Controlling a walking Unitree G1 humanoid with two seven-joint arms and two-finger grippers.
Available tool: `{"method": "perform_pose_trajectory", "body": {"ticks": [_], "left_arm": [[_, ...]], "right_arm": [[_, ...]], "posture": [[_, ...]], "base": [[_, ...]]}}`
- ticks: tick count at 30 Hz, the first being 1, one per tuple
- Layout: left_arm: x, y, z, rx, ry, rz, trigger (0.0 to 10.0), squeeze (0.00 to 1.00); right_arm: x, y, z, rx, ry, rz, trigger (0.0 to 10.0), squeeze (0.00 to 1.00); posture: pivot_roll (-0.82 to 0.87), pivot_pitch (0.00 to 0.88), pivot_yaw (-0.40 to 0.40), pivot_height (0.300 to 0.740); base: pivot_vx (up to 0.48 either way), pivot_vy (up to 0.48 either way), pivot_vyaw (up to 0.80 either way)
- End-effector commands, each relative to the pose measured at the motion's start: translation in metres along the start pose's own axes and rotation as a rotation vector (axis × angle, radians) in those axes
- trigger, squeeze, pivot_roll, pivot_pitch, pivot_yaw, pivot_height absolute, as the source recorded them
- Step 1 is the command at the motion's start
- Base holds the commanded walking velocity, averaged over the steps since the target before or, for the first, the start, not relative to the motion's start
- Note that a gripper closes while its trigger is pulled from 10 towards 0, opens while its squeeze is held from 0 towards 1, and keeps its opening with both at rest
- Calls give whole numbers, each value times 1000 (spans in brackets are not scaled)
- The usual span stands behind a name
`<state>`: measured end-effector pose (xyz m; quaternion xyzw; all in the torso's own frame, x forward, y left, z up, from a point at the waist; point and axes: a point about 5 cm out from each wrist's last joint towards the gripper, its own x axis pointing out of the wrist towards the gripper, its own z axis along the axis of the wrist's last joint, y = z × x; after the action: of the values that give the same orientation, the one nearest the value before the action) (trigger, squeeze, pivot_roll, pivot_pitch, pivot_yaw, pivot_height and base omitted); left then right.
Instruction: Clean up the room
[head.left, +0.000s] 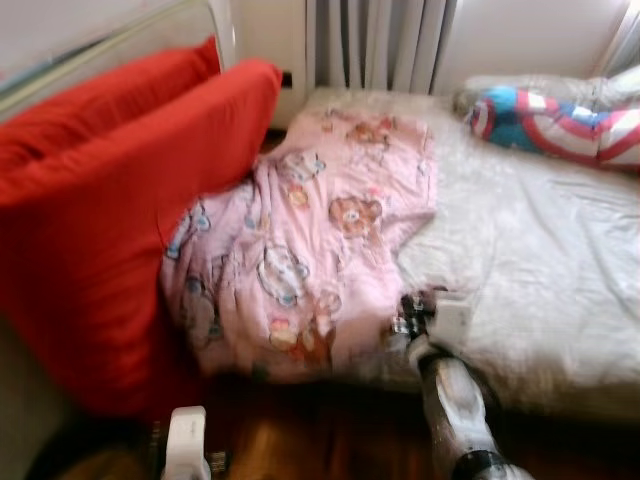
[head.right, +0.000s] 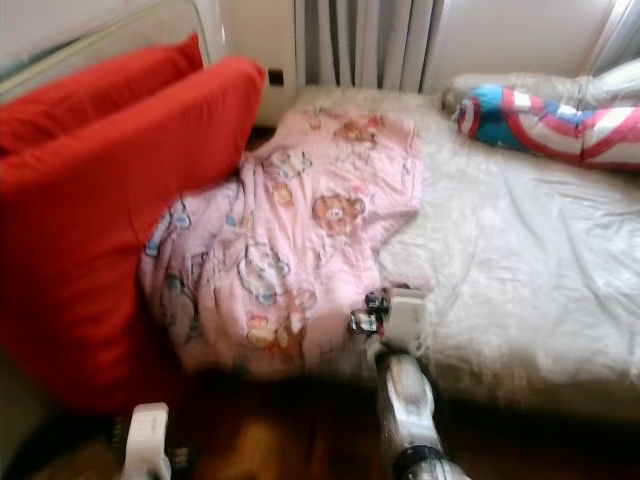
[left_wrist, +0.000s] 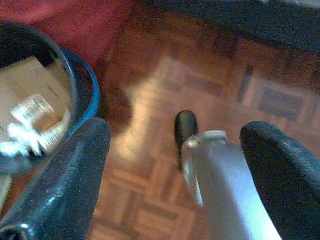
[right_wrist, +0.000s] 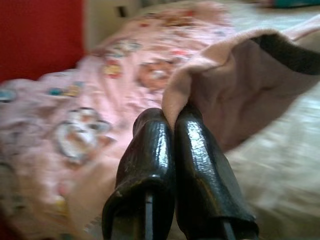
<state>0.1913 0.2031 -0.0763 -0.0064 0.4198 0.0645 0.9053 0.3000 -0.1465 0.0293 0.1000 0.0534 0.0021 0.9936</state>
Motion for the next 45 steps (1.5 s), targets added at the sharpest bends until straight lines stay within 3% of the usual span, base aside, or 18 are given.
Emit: {"method": "perform_pose_trajectory", "body": {"ticks": [1,13,26,32,34,37,41,45], "left_arm": [[-1,5,-3,0,17,10,10000,0],[-1,5,-2,26,20,6,10000,0],[0,5,-2,38,19,4,10000,0],[0,5,-2,41,20,3,10000,0],[0,5,-2,41,20,3,10000,0],[0,5,-2,48,20,0,10000,0],[0,5,-2,58,20,-4,10000,0],[0,5,-2,58,21,-5,10000,0]], "right_arm": [[4,-3,11,-12,-59,-43,10000,0],[1,-23,23,-130,-147,-208,10000,0],[1,-24,22,-171,-145,-253,10000,0],[2,-19,37,-307,-254,-233,10000,0],[3,-18,38,-314,-256,-224,10000,0],[2,-18,31,-285,-212,-224,10000,0],[-4,-30,0,-82,6,-335,10000,0],[-8,-31,-9,-52,69,-357,10000,0]], "posture": [[29,66,-10,740],[30,68,-9,740],[30,66,-8,740],[29,66,-9,740],[29,66,-9,740],[26,66,-9,740],[29,64,-10,740],[29,64,-10,740]], "base": [[0,0,0],[0,0,0],[0,0,0],[0,0,0],[0,0,0],[0,0,0],[0,0,0],[0,0,0]]}}
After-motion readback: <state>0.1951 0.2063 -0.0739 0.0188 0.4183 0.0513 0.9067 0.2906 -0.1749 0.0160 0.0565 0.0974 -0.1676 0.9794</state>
